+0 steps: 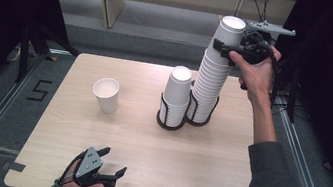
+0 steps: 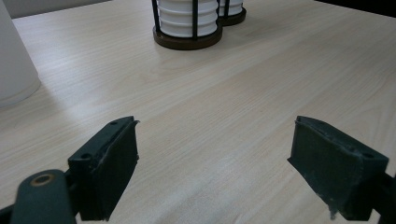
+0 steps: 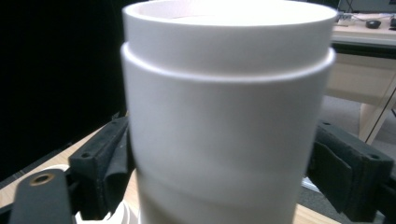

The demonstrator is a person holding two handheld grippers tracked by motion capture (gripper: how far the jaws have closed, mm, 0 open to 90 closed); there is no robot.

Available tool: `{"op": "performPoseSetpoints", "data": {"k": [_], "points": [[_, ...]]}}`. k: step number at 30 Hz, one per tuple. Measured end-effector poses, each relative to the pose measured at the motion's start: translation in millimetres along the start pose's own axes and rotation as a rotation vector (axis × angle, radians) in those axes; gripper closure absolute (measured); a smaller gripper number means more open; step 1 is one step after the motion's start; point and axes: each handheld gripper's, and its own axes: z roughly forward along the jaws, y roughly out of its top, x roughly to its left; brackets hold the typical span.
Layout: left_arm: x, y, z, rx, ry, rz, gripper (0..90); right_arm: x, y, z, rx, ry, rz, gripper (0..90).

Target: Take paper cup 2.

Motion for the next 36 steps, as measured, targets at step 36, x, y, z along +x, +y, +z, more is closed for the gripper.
{"op": "performPoseSetpoints", "data": {"k": [36], "points": [[-2.0, 0.6, 0.3, 0.02, -0.008, 0.015, 14.3, 18.4, 73.6, -63.6, -0.199, -0.084, -0.052, 17.8]]}}
